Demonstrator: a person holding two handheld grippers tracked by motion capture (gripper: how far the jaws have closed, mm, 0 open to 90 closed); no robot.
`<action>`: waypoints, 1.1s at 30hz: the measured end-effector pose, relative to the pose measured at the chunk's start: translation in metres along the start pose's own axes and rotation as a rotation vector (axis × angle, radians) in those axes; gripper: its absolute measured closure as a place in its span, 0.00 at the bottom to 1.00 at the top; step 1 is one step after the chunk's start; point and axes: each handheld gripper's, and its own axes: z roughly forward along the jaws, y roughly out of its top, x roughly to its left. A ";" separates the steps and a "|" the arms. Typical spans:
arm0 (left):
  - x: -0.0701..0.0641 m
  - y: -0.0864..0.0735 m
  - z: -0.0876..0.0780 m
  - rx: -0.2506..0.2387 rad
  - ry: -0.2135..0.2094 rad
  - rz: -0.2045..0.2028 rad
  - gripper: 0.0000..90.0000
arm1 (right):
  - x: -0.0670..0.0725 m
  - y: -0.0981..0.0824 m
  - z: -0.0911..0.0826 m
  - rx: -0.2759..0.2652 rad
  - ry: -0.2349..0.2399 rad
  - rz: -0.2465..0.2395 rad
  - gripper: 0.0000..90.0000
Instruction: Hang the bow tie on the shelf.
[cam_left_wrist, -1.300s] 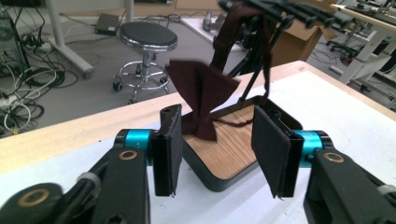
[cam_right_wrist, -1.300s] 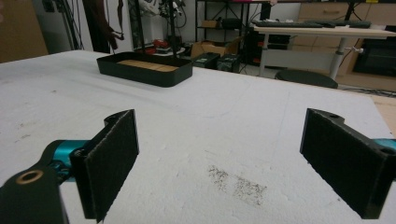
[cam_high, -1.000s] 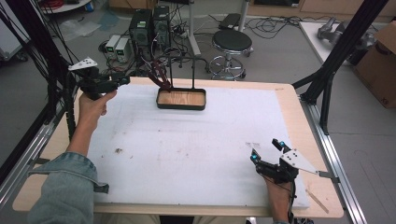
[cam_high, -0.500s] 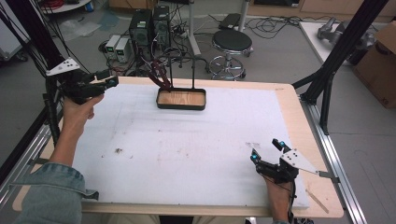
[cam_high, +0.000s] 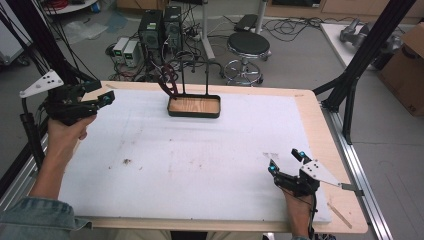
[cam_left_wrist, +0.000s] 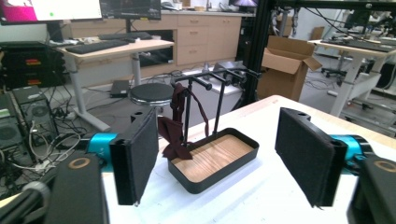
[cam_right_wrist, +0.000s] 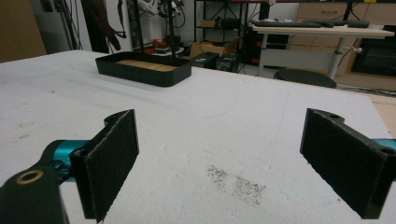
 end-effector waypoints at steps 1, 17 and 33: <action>-0.002 -0.001 -0.003 0.002 0.003 -0.001 0.30 | 0.000 0.000 0.000 -0.001 0.001 -0.001 0.12; -0.032 -0.037 -0.045 -0.015 0.084 0.036 0.26 | 0.000 0.000 0.000 0.000 0.000 0.002 0.12; -0.044 -0.103 -0.054 0.066 0.129 0.011 0.25 | 0.000 0.000 0.000 -0.001 0.000 -0.004 0.12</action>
